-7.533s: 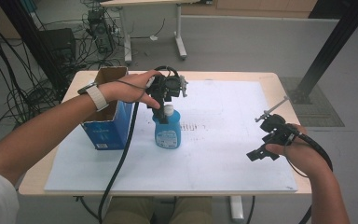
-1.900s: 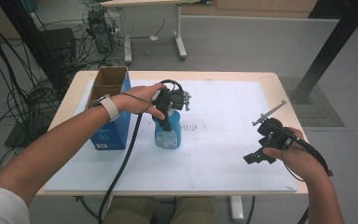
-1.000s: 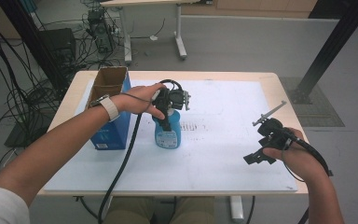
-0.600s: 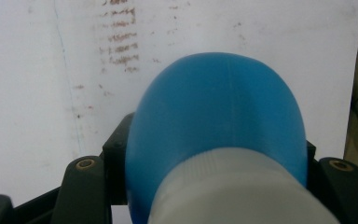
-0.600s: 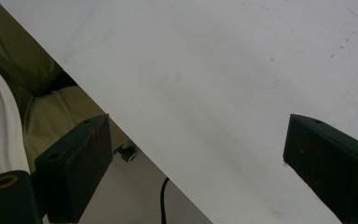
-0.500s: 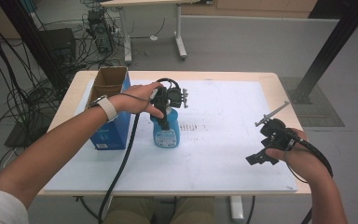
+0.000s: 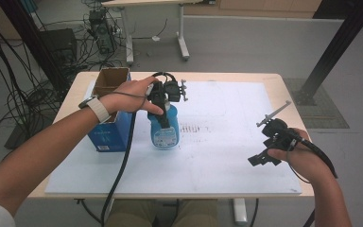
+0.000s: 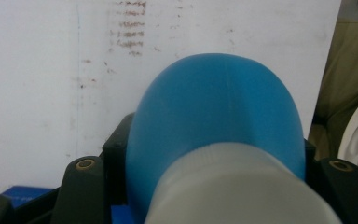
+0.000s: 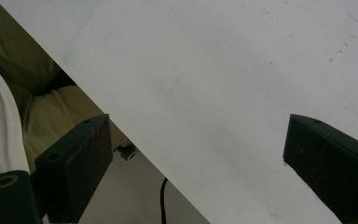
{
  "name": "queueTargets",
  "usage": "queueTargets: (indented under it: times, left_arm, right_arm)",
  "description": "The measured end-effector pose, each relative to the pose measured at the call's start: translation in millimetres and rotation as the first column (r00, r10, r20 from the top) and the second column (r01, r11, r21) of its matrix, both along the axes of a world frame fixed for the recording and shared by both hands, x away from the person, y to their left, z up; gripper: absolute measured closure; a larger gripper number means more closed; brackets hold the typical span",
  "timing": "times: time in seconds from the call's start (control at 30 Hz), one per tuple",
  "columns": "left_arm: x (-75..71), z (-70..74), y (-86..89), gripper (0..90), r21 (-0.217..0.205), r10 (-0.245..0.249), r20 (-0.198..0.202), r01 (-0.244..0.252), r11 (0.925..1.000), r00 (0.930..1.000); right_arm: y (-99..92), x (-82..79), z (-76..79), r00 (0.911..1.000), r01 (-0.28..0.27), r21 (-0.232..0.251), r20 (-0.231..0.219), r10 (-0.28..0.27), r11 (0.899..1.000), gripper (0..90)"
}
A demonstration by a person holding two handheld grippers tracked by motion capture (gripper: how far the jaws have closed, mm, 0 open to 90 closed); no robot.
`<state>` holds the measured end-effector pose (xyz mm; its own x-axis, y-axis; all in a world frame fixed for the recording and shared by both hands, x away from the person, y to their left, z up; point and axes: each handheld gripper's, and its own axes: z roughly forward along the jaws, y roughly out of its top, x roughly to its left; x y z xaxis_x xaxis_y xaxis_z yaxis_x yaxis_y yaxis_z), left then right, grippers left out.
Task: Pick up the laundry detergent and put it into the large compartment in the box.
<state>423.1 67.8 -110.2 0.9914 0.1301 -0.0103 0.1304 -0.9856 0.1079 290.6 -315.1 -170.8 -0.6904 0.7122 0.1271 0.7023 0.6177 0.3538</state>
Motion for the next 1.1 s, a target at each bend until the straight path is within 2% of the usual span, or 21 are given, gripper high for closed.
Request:
queueTargets:
  times: [0.17, 0.33, 0.5, 0.57, 0.6, 0.73, 0.77, 0.8, 0.83, 0.87, 0.9, 0.93, 1.03, 1.1]
  left_arm:
    - [-7.5, 16.3, -0.8, 39.0, 0.006, 0.074, 0.011, -0.074, 0.9973, 0.9972]
    - [-13.1, 35.0, 4.7, 39.0, -0.013, 0.128, 0.02, -0.128, 0.9917, 0.9915]
    - [-15.4, 53.1, 10.7, 39.0, -0.024, 0.211, 0.017, -0.21, 0.9773, 0.9774]
    - [-15.8, 60.6, 12.0, 39.1, -0.024, 0.25, 0.016, -0.249, 0.9681, 0.9682]
    - [-15.9, 63.4, 12.1, 39.1, -0.022, 0.259, 0.017, -0.258, 0.9658, 0.9658]
    - [-19.3, 78.9, 13.1, 39.1, -0.017, 0.301, 0.031, -0.301, 0.9535, 0.9531]
    - [-20.2, 83.1, 14.2, 39.1, -0.019, 0.315, 0.036, -0.315, 0.949, 0.9484]
    - [-21.9, 87.1, 16.0, 39.1, -0.028, 0.329, 0.043, -0.328, 0.9444, 0.9435]
    - [-22.7, 92.3, 17.3, 39.1, -0.029, 0.345, 0.048, -0.344, 0.9386, 0.9375]
    - [-23.0, 96.2, 18.7, 39.2, -0.031, 0.359, 0.051, -0.358, 0.9333, 0.9319]
    - [-23.6, 98.8, 20.0, 39.1, -0.036, 0.37, 0.053, -0.369, 0.9288, 0.9274]
    - [-24.2, 103.2, 22.0, 39.1, -0.043, 0.387, 0.055, -0.385, 0.9219, 0.9204]
    - [-23.9, 112.0, 25.0, 39.1, -0.041, 0.421, 0.055, -0.419, 0.9069, 0.9053]
    - [-23.4, 116.0, 26.4, 39.1, -0.037, 0.443, 0.053, -0.442, 0.8964, 0.8949]
  right_arm:
    - [2.1, 0.4, 1.8, 1.0, -0.005, -0.001, 0.003, 0.005, 1.0, 8.1]
    - [3.5, 1.2, 2.6, 1.0, -0.008, -0.003, 0.001, 0.008, 1.0, 8.0]
    - [2.9, 1.4, 3.4, 1.0, -0.01, -0.005, 0.001, 0.01, 1.0, 8.0]
    - [3.0, 1.1, 3.8, 1.0, -0.004, -0.004, 0.0, 0.004, 1.0, 8.0]
    - [2.1, 1.8, 3.7, 0.9997, -0.02, -0.005, 0.01, 0.02, 1.0, 8.0]
    - [3.4, 0.9, 5.1, 1.0, -0.007, -0.002, 0.003, 0.007, 1.0, 8.0]
    - [2.3, 1.7, 5.1, 0.9996, -0.025, -0.004, 0.013, 0.025, 1.0, 8.0]
    - [3.2, 0.9, 5.8, 0.9999, -0.01, -0.003, 0.006, 0.01, 1.0, 8.0]
    - [1.7, 1.9, 5.6, 0.9994, -0.03, -0.003, 0.018, 0.03, 1.0, 8.0]
    - [3.0, 1.1, 6.9, 0.9999, -0.013, -0.003, 0.008, 0.013, 1.0, 8.0]
    - [2.2, 1.8, 6.9, 0.9995, -0.027, -0.004, 0.017, 0.027, 1.0, 8.0]
    - [3.1, 1.1, 7.6, 0.9999, -0.013, -0.003, 0.01, 0.013, 1.0, 8.0]
    - [2.9, 1.9, 8.5, 0.9995, -0.027, -0.002, 0.018, 0.027, 1.0, 8.0]
    - [3.9, 1.5, 9.9, 0.9998, -0.018, -0.003, 0.013, 0.018, 1.0, 8.0]
